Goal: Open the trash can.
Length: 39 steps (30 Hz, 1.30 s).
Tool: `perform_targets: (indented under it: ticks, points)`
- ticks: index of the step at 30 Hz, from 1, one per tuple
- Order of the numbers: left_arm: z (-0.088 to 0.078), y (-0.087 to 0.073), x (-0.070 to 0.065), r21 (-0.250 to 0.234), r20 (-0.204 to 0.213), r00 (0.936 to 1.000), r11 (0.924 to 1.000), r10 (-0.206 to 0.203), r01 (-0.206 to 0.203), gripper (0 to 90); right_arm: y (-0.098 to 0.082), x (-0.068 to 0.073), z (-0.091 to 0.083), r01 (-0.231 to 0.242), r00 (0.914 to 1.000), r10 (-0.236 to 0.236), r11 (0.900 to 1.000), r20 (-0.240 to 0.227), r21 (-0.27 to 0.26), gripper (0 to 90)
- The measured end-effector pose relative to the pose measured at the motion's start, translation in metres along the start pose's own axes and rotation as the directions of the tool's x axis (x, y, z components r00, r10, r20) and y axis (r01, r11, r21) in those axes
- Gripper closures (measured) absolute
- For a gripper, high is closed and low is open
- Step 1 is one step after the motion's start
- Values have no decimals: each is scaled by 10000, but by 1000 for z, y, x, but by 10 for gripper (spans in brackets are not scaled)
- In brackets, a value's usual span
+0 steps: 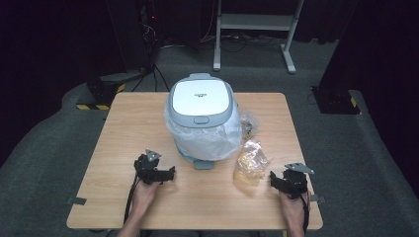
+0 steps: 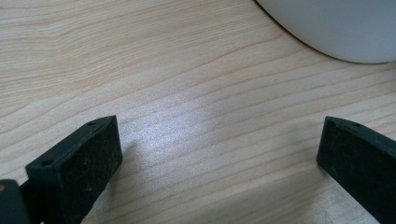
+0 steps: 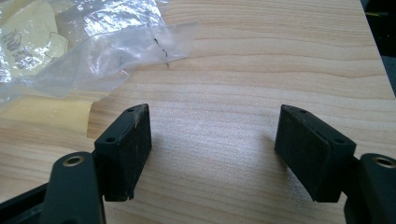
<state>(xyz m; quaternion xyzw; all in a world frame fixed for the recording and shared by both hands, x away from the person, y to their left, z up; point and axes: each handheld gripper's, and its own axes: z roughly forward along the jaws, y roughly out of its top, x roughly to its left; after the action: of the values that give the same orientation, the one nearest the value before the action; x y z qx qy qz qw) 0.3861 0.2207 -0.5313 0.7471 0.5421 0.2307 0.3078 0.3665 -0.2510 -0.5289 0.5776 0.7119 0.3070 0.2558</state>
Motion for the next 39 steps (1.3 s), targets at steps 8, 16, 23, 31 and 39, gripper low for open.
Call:
perform_targets:
  ticks: [8, 16, 23, 31, 39]
  points:
    - [0, 0, -1, -6, -49, 10000, 10000, -57, 57, 1, 0, 1, 0, 47, 10000, -47, 10000, -23, -15, 277]
    - [-1, -1, -2, -10, -60, 10000, 10000, -65, 65, 15, 0, 1, 0, 85, 9999, -85, 10000, -58, -21, 278]
    - [-3, 0, -9, -134, 307, 9995, 9999, 82, -78, 75, 0, 1, 0, 87, 9999, -87, 10000, -57, -20, 278]
    - [-3, 2, -13, -115, 552, 9984, 9999, 107, -101, 75, 0, 1, 0, 82, 9999, -82, 10000, -58, -20, 278]
    - [-4, 7, -20, -219, 745, 9967, 9993, 329, -314, 76, 0, 1, 0, 61, 10000, -62, 10000, -63, -14, 278]
